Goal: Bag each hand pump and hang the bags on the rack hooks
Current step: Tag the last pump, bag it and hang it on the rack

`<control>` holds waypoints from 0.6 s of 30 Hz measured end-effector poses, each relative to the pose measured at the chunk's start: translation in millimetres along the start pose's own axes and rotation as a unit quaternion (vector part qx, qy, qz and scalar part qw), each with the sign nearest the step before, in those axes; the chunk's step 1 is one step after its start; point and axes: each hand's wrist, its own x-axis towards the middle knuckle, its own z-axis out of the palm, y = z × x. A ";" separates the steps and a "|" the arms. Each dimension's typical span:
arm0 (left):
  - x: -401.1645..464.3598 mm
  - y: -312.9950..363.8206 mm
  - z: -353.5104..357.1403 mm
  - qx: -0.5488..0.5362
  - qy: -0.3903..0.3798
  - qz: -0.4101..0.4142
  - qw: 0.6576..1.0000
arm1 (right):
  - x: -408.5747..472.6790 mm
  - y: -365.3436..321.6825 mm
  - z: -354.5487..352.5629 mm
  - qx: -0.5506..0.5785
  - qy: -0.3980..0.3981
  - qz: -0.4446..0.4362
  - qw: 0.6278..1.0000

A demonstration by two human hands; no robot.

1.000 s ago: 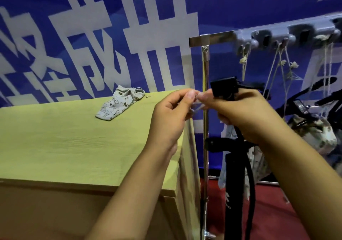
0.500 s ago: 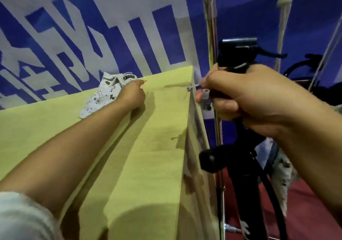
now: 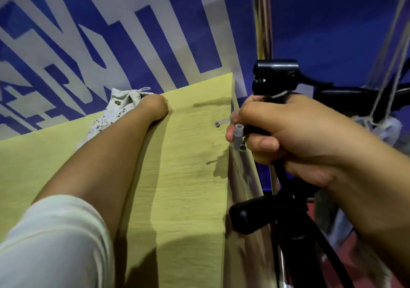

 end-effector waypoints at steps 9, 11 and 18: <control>-84.6 -19.9 -3.6 -0.100 0.073 -0.033 0.992 | -39.3 -21.0 23.2 0.045 0.037 -0.028 0.998; -117.8 -22.1 -8.1 -0.115 0.079 -0.029 0.990 | -54.5 -27.0 32.7 0.047 0.031 -0.032 0.998; -238.7 -22.9 -33.9 -0.107 0.073 -0.023 0.991 | -119.9 -44.8 69.3 0.010 0.022 -0.057 0.998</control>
